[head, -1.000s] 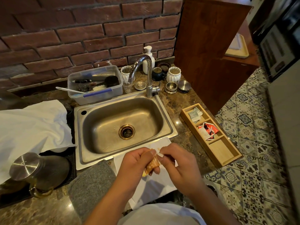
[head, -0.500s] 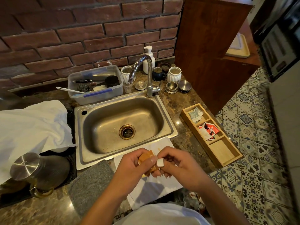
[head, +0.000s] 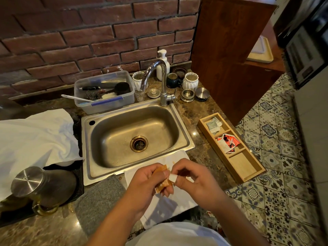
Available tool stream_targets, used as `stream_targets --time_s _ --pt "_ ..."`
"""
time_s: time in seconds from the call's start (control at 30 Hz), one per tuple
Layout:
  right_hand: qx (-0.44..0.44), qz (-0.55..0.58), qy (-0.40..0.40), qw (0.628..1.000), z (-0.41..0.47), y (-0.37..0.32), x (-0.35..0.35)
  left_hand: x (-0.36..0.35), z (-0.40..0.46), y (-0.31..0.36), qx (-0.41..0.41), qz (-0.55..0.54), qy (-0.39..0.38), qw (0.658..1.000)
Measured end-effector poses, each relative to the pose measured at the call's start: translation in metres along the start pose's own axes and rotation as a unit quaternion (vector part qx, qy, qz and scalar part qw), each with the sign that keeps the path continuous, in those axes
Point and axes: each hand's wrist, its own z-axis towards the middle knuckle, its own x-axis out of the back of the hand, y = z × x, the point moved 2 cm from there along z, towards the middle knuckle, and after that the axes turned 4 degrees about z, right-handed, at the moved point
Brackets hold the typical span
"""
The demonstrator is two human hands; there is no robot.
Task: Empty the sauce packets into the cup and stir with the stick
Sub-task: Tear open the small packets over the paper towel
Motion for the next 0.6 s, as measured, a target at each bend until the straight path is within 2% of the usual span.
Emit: stream_targets --time_s 0.13,0.33,0.43,0.53,0.6 --pt "0.055 -0.067 0.074 0.994 -0.001 0.005 -0.005 -0.005 0.005 0.001 0.041 -0.079 0.01 0.996" --pt "0.156 -0.18 0.159 0.958 -0.003 0.009 -0.012 -0.009 0.007 -0.002 0.094 -0.17 0.017 0.981" --pt "0.104 -0.143 0.141 0.974 -0.003 0.007 -0.01 -0.004 0.005 -0.004 0.075 -0.128 0.021 0.989" --pt "-0.012 -0.041 0.079 0.996 -0.002 0.005 -0.003 0.003 0.004 -0.006 0.053 -0.066 0.022 0.996" --pt "-0.046 -0.034 0.036 0.998 -0.002 0.003 0.001 0.007 0.003 -0.006 0.04 -0.025 0.017 0.999"
